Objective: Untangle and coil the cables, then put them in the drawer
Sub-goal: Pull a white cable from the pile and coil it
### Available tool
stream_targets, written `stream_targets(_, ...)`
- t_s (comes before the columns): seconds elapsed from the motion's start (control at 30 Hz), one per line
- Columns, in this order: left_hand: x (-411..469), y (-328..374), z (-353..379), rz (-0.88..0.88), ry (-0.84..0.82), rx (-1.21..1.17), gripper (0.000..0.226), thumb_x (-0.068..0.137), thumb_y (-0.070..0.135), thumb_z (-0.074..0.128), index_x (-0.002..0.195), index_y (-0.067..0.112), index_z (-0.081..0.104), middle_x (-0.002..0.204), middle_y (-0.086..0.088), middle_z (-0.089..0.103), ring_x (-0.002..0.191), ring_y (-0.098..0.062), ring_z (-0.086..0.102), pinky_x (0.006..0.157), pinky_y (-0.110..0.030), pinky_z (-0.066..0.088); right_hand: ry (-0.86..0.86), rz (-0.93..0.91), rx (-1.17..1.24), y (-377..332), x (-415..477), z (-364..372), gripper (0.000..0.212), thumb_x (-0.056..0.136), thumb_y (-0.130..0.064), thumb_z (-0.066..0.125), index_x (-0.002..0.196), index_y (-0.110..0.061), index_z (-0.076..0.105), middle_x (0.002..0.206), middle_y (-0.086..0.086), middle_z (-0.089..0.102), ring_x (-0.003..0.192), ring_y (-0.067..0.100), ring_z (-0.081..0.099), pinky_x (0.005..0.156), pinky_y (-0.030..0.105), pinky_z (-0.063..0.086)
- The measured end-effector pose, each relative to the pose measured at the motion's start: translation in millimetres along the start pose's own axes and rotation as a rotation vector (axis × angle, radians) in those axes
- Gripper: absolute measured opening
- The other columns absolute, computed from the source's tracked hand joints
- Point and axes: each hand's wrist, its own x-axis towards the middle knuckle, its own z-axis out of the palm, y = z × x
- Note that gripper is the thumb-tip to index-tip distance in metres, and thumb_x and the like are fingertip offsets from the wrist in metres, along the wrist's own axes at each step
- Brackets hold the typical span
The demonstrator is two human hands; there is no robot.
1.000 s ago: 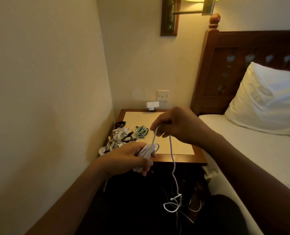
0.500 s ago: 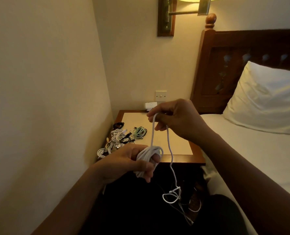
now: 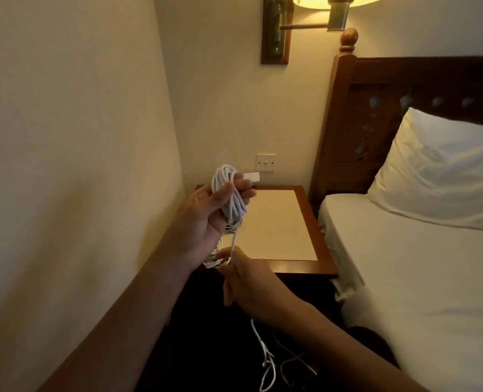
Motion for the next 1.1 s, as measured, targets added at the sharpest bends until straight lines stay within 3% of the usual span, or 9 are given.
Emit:
stream_targets(0.13, 1, -3, -16, 0.047, 0.104, 0.594, 0.033, 0.098, 0.017, 0.059, 0.131, 0.010, 0.058, 0.110, -0.003, 0.077, 0.107, -0.018, 0.072, 0.097, -0.035, 0.056, -0.214, 0.044, -0.044, -30, -16, -5, 0.028, 0.106, -0.026, 0.052, 0.133, -0.021, 0.050, 0.103, 0.013, 0.068, 0.093, 0.031, 0.067, 0.084, 0.048, 0.060)
stream_targets(0.27, -8, -10, -35, -0.166, 0.001, 0.941, 0.030, 0.108, 0.033, 0.047, 0.119, 0.012, 0.066, 0.102, -0.002, 0.075, 0.092, -0.014, 0.072, 0.087, -0.039, 0.057, -0.024, -0.065, -0.173, -47, -8, -66, 0.023, 0.108, -0.033, 0.050, 0.102, -0.019, 0.067, 0.078, -0.004, 0.063, 0.066, 0.008, 0.058, 0.061, 0.019, 0.048)
stream_targets(0.37, -19, -1, -32, -0.309, -0.201, 0.913, 0.058, 0.108, 0.051, 0.028, 0.102, 0.011, 0.069, 0.089, -0.009, 0.073, 0.079, -0.021, 0.068, 0.078, -0.029, 0.052, 0.082, -0.093, -0.205, -36, 12, -114, 0.015, 0.097, -0.034, 0.068, 0.094, -0.021, 0.075, 0.070, -0.011, 0.064, 0.058, -0.001, 0.057, 0.054, 0.011, 0.041)
stream_targets(0.43, -27, 7, -26, -0.313, -0.285, 0.854, 0.052, 0.105, 0.054, 0.039, 0.105, 0.012, 0.069, 0.086, -0.010, 0.070, 0.076, -0.023, 0.064, 0.077, -0.031, 0.052, 0.140, -0.125, -0.139, -18, 23, -130, 0.011, 0.092, -0.035, 0.074, 0.092, -0.024, 0.079, 0.074, -0.011, 0.071, 0.066, 0.000, 0.062, 0.057, 0.015, 0.043)
stream_targets(0.6, -23, 22, -26, -0.123, -0.177, 0.393, 0.056, 0.089, 0.038, 0.069, 0.112, -0.012, 0.060, 0.084, -0.022, 0.055, 0.073, -0.030, 0.048, 0.067, -0.032, 0.043, 0.275, -0.082, 0.137, 35, 23, -104, 0.025, 0.104, -0.039, 0.055, 0.100, -0.028, 0.077, 0.069, -0.011, 0.058, 0.061, 0.013, 0.055, 0.063, 0.041, 0.056)
stream_targets(0.7, -7, 26, -17, -0.056, -0.120, 0.132, 0.054, 0.093, 0.036, 0.061, 0.120, -0.011, 0.062, 0.102, -0.022, 0.052, 0.090, -0.031, 0.050, 0.078, -0.032, 0.047, 0.151, 0.016, 0.246, 40, 12, -55, 0.027, 0.108, -0.040, 0.047, 0.104, -0.030, 0.072, 0.069, -0.009, 0.053, 0.065, 0.010, 0.054, 0.070, 0.044, 0.057)
stream_targets(0.77, 4, 25, -8, -0.003, -0.071, 0.103, 0.043, 0.098, 0.035, 0.054, 0.115, -0.004, 0.065, 0.092, -0.014, 0.061, 0.086, -0.021, 0.060, 0.081, -0.029, 0.050, 0.060, 0.014, 0.176, 24, 1, -29, 0.023, 0.110, -0.032, 0.045, 0.115, -0.028, 0.066, 0.073, -0.005, 0.060, 0.066, 0.017, 0.062, 0.071, 0.041, 0.057)
stream_targets(0.93, 17, 3, -11, 0.101, 0.043, 0.953, 0.028, 0.105, 0.035, 0.054, 0.116, 0.011, 0.063, 0.087, 0.000, 0.074, 0.080, -0.011, 0.071, 0.075, -0.026, 0.055, -0.043, -0.044, -0.140, -24, -2, -36, 0.018, 0.107, -0.025, 0.047, 0.112, -0.018, 0.062, 0.086, 0.005, 0.068, 0.074, 0.026, 0.065, 0.067, 0.042, 0.055)
stream_targets(1.1, 9, 2, -34, -0.158, -0.246, 1.296, 0.054, 0.099, 0.066, 0.043, 0.093, 0.016, 0.063, 0.077, -0.002, 0.071, 0.069, -0.014, 0.068, 0.071, -0.035, 0.048, -0.031, -0.077, -0.355, -34, 10, -107, 0.018, 0.102, -0.030, 0.061, 0.102, -0.020, 0.076, 0.080, -0.009, 0.068, 0.071, 0.007, 0.061, 0.064, 0.020, 0.043)
